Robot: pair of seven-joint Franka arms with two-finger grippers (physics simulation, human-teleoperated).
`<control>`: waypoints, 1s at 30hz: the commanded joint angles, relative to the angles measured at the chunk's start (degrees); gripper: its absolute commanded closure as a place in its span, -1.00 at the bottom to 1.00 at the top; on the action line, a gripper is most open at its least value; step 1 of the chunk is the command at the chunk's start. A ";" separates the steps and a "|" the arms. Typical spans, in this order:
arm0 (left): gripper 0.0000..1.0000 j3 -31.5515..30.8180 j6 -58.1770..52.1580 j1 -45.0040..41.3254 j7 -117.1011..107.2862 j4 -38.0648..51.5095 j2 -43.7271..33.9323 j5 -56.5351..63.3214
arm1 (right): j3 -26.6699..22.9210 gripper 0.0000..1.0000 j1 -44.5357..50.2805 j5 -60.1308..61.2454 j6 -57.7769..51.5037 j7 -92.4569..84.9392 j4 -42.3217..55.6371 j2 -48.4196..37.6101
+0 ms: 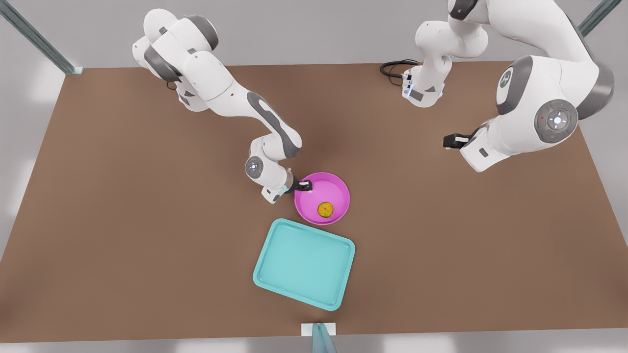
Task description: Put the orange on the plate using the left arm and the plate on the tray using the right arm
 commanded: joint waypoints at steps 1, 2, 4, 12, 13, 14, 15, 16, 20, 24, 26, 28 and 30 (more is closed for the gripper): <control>-1.00 0.01 0.01 -0.04 1.03 0.02 -0.06 -0.07 | 0.00 -0.08 -0.20 -0.10 -0.03 0.05 0.02 -0.08; -1.00 0.09 -0.07 -0.04 1.02 0.02 -0.06 0.01 | 0.00 0.08 -0.29 -0.10 -0.03 0.05 0.02 -0.08; -1.00 0.09 -0.07 -0.04 1.02 0.02 -0.23 0.01 | 0.00 0.27 -0.46 -0.10 -0.03 0.14 0.02 -0.17; -1.00 0.01 0.02 -0.04 1.02 0.02 -0.06 -0.07 | 0.09 0.57 -0.64 -0.01 -0.82 0.14 0.90 -0.34; -1.00 0.01 0.02 -0.04 0.94 0.02 -0.06 -0.07 | 0.18 0.57 -0.64 -0.01 -0.82 0.23 0.90 -0.34; -1.00 0.01 0.02 -0.04 1.02 0.02 -0.06 -0.07 | 0.18 0.57 -0.64 -0.01 -0.91 0.32 0.99 -0.52; -1.00 0.09 0.02 -0.04 0.94 0.02 0.03 -0.07 | 0.27 0.57 -0.72 -0.01 -0.91 0.32 1.08 -0.52; -1.00 0.01 0.02 -0.04 0.94 0.02 0.03 0.02 | 0.27 0.57 -0.73 -0.01 -0.91 0.40 1.08 -0.61; -1.00 0.09 -0.07 -0.04 0.85 0.02 -0.15 0.10 | 0.79 0.57 -0.81 -0.01 -1.00 0.23 1.08 -1.40; -1.00 0.09 0.10 -0.04 0.85 0.02 -0.15 0.37 | 0.97 0.57 -1.08 -0.01 -0.83 0.14 1.08 -2.89; -1.00 0.09 -0.07 -0.04 0.59 0.02 -0.32 0.19 | 0.97 0.57 -1.52 -0.01 -0.82 0.14 1.78 -3.42; -1.00 0.09 0.02 -0.04 0.59 0.02 -0.32 0.19 | 0.79 0.57 -2.04 -0.09 -0.82 0.14 2.39 -3.42; -1.00 0.09 -0.07 -0.04 0.59 0.02 -0.41 0.54 | 0.79 0.57 -2.92 -0.10 -0.82 0.14 3.45 -3.33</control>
